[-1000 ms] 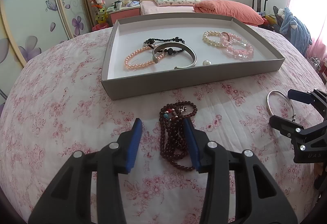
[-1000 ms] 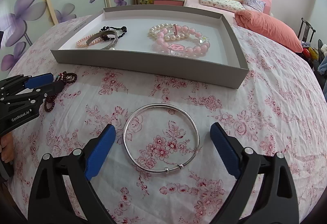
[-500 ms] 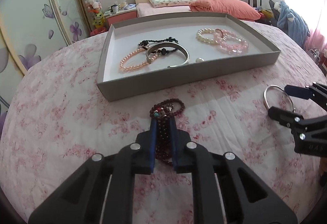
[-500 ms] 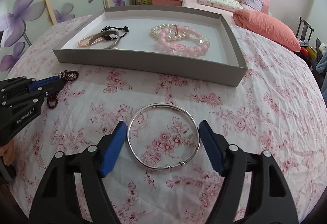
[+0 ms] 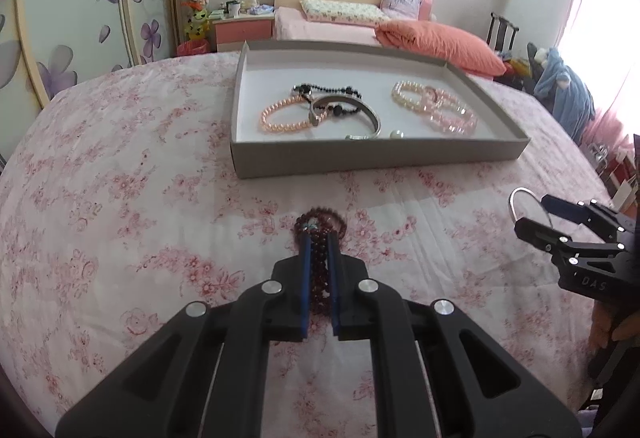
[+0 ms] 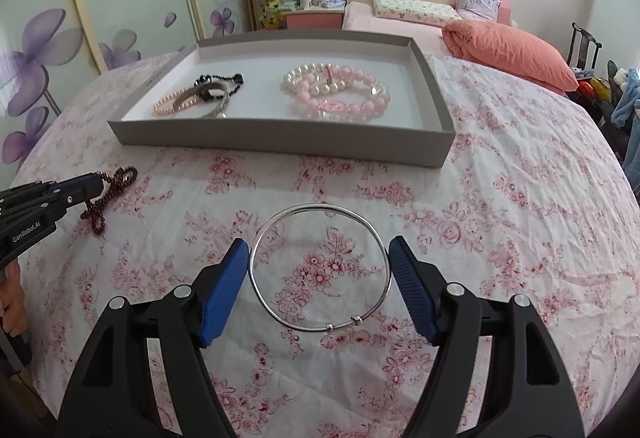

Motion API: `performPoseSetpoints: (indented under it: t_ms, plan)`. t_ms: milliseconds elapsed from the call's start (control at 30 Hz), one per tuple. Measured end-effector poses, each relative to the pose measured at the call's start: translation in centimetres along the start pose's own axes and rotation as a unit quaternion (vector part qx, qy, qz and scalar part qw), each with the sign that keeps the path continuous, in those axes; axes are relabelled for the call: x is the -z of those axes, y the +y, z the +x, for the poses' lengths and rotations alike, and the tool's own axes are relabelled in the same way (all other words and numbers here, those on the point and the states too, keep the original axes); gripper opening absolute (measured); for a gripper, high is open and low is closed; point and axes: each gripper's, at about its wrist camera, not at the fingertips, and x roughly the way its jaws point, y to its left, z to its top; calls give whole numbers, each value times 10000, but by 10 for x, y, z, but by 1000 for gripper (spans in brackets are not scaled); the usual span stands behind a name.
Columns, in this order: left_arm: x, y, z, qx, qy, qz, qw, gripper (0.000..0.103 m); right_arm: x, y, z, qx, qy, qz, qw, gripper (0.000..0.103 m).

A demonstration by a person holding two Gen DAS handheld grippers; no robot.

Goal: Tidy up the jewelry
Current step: 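Lift the red bead strand with the left tool while the right tool grasps the round bangle, then lower the red strand into the tray with the left tool while the right tool drops the round bangle there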

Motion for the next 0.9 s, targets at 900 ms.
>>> performPoseSetpoints:
  t_ms: [900]
  plan:
    - [-23, -25, -79, 56, -1457, 83, 9893, 8, -20, 20, -98, 158, -2648, 55, 9642, 72]
